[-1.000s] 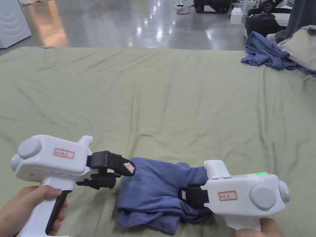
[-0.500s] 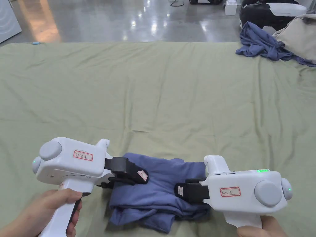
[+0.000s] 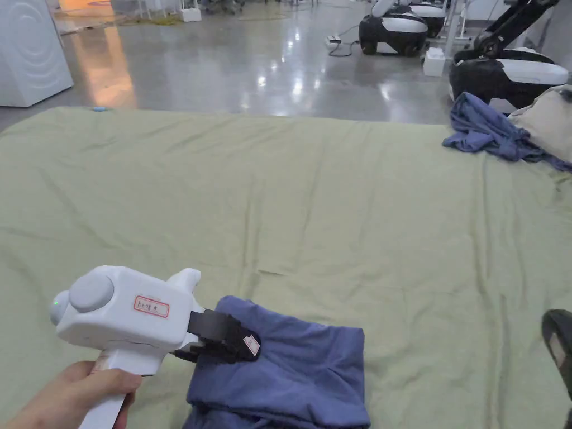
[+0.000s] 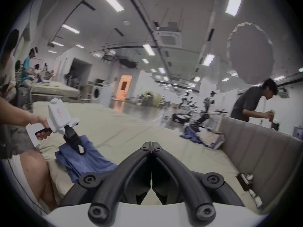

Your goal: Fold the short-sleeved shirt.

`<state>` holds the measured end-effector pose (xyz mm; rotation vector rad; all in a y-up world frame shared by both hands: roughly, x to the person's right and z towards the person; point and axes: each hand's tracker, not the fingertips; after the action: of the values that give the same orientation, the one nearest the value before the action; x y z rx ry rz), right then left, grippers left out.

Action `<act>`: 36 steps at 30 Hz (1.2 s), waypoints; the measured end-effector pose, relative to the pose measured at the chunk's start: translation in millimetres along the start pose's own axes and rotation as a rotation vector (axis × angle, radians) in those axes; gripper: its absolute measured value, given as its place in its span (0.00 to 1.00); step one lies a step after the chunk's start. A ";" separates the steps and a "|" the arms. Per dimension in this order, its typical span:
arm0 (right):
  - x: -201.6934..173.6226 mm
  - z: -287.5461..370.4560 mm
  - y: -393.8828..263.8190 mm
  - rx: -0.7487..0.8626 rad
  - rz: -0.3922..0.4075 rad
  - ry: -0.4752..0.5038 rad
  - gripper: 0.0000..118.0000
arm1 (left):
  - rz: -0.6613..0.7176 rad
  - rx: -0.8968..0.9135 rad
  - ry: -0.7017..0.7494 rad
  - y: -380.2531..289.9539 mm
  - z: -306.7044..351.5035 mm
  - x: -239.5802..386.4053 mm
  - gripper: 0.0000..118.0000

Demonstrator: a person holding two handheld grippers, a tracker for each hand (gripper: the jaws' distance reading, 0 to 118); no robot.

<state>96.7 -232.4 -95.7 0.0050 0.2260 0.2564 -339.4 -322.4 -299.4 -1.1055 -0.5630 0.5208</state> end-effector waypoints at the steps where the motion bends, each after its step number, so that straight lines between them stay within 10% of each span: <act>1: -0.2 5.4 0.0 -0.025 -0.018 -0.032 0.02 | 0.002 -0.006 0.012 -2.2 4.2 2.4 0.28; 11: -22.7 -37.6 -15.9 -0.187 -0.113 0.074 0.02 | 0.068 -0.054 0.059 38.6 110.0 -112.3 0.27; 25: -112.0 -114.0 -17.5 -0.420 0.061 0.139 0.02 | 0.380 0.098 0.480 85.1 375.9 -399.4 0.27; 32: -108.3 -122.4 6.6 -0.414 0.099 0.128 0.02 | 0.457 0.158 0.396 71.2 382.7 -432.7 0.28; 35: -102.9 -121.7 11.0 -0.417 0.073 0.131 0.02 | 0.512 0.200 0.373 62.3 378.9 -430.6 0.75; 36: -102.3 -121.8 11.0 -0.415 0.065 0.130 0.02 | 0.527 0.250 0.406 60.0 381.1 -429.7 0.76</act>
<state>-29.5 -250.5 -191.5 -0.4169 0.2993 0.3656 -916.8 -320.4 -294.7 -1.0776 0.1563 0.7726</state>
